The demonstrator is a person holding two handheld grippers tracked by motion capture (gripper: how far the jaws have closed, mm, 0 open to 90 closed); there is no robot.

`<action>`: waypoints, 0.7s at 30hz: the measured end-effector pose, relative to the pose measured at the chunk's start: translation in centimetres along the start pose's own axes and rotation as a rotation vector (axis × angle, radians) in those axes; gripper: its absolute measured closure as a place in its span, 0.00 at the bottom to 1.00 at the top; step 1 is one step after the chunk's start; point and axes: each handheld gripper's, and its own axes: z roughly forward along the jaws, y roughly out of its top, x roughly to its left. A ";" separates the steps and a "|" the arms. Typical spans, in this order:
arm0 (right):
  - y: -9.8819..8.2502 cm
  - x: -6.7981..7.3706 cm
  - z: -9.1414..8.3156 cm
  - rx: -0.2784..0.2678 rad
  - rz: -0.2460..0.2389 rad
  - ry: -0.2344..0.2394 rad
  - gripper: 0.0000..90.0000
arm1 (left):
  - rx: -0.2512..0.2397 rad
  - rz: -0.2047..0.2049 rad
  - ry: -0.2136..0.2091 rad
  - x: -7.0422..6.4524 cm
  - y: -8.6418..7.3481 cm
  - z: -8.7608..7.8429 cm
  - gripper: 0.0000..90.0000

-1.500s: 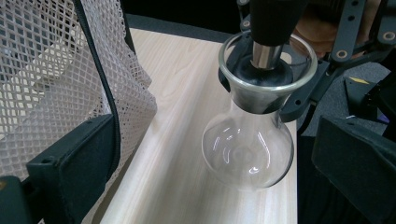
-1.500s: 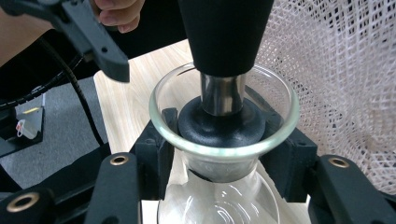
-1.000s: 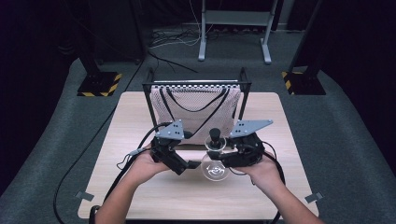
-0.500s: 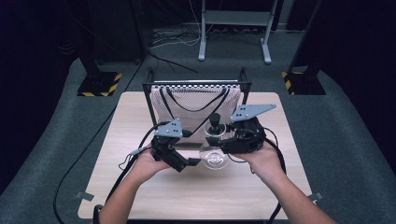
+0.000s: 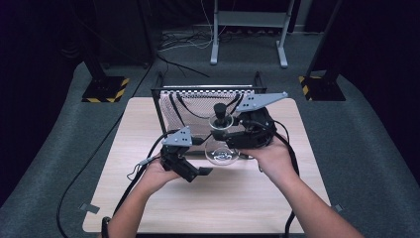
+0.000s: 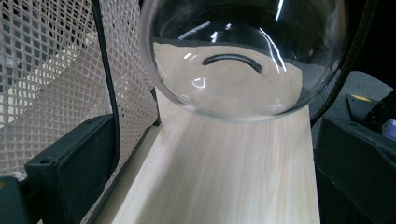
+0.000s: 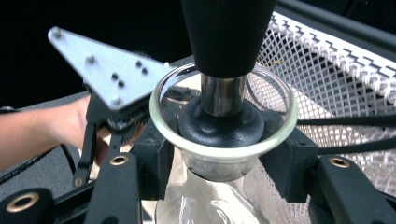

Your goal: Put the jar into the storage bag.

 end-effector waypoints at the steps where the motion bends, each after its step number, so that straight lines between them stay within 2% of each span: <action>1: 0.2 0.0 0.1 -0.004 0.003 -0.001 0.51 | -0.003 0.001 0.001 0.0 0.0 0.0 0.00; 12: 2.8 0.8 1.4 -0.011 -0.010 -0.018 0.51 | -0.028 0.000 -0.002 -0.1 -0.2 -0.2 0.00; 21: 3.5 0.0 2.4 -0.023 0.024 -0.033 0.51 | -0.054 0.014 0.007 -0.2 -0.7 -0.2 0.00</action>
